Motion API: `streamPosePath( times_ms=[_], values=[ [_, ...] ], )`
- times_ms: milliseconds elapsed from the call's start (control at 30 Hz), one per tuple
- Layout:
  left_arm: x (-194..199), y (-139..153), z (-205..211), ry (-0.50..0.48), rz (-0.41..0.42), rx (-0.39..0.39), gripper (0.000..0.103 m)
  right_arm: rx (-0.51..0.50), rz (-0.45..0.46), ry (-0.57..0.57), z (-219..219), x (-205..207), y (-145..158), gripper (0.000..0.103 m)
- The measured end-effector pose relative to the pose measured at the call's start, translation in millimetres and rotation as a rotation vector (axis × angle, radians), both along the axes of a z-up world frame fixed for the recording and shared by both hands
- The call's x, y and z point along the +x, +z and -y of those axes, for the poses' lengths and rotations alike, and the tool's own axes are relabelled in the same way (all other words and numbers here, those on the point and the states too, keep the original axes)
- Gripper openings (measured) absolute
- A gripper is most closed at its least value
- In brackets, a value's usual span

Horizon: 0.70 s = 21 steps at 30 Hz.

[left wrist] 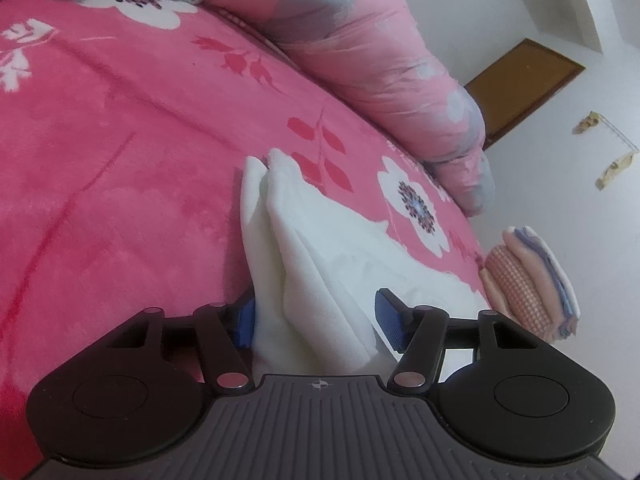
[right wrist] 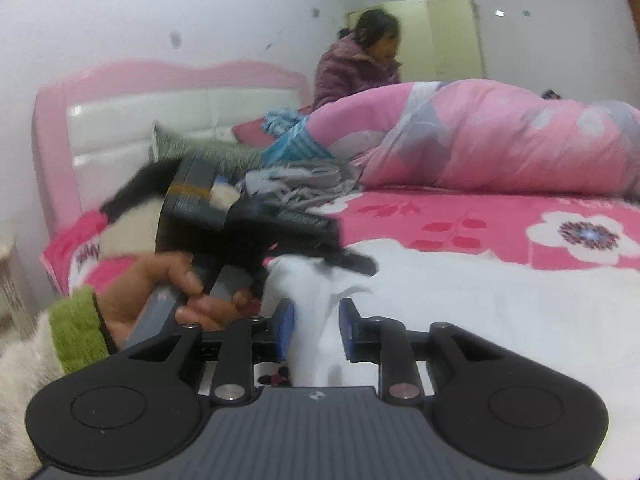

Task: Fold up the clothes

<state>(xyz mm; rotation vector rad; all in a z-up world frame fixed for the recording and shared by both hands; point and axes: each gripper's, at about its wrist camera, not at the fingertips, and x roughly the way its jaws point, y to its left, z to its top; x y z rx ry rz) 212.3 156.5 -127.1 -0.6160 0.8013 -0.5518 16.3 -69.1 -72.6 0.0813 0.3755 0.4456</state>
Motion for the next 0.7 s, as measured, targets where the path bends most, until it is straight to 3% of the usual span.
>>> streamPosePath(
  times_ms=[67, 167, 267, 400, 533, 700],
  values=[
    [0, 0, 1, -0.003, 0.002, 0.003, 0.060, 0.013, 0.009, -0.075, 25, -4, 7, 0.040],
    [-2, 1, 3, -0.007, 0.012, 0.017, 0.060, -0.050, 0.005, -0.254, 62, 0, 13, 0.043],
    [-4, 1, 4, -0.011, 0.020, 0.028, 0.060, -0.128, -0.073, -0.466, 100, 19, 11, 0.045],
    [-5, 1, 5, -0.013, 0.026, 0.036, 0.060, -0.149, -0.163, -0.630, 142, 39, -2, 0.050],
    [-9, 2, 7, -0.024, 0.045, 0.063, 0.060, -0.141, -0.194, -0.694, 162, 49, -18, 0.050],
    [-15, 6, 16, -0.014, 0.076, 0.147, 0.055, -0.182, -0.152, -0.654, 161, 50, -32, 0.054]
  ],
)
